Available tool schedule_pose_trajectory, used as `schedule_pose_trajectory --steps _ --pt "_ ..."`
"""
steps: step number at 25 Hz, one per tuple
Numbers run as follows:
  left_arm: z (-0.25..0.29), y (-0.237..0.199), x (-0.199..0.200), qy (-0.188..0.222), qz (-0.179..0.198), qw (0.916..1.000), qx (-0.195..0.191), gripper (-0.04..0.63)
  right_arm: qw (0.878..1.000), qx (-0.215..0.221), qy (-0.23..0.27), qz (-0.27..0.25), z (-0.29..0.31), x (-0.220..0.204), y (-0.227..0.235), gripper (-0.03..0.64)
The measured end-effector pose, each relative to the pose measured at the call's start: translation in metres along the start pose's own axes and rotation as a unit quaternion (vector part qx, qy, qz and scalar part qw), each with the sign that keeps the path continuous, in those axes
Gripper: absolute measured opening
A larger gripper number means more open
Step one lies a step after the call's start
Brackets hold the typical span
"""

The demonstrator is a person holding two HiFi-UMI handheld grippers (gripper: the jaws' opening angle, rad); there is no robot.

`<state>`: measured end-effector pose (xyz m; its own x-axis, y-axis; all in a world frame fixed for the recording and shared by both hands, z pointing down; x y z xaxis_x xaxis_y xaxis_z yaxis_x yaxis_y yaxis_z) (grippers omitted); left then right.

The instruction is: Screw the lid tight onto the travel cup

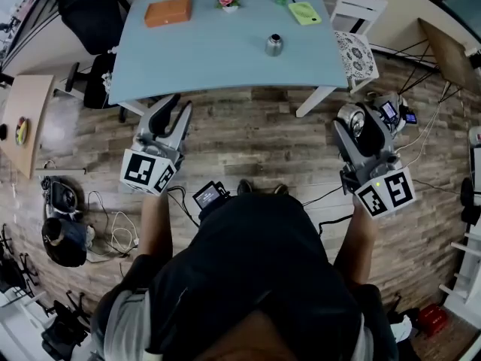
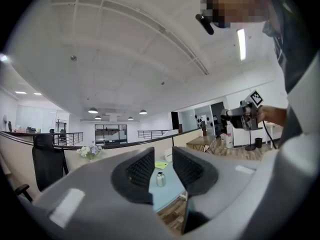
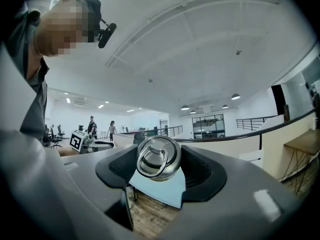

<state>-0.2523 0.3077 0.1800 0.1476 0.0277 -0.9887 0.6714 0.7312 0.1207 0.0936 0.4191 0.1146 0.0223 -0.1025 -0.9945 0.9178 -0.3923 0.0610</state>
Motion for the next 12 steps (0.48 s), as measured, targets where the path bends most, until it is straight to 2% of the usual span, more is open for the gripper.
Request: schedule_pose_trajectory --steps 6,12 --pt "0.009 -0.008 -0.006 -0.004 -0.005 0.9997 -0.023 0.158 1.0 -0.005 0.005 0.014 0.009 0.005 -0.001 0.265" --pt "0.028 -0.001 -0.006 -0.004 -0.009 0.9992 -0.038 0.17 1.0 -0.005 0.004 0.016 0.015 0.006 0.017 0.265"
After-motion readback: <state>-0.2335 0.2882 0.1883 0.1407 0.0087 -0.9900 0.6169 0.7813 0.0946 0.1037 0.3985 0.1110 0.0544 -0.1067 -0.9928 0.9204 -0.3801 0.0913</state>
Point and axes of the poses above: the fingertips, and each gripper's own axes: z forward along the fingers, y to its right, x out of its top, the point moved 4 cm from there along -z, backward along the fingers, and after that the axes turned 4 degrees about -y, right-handed, at the moved point
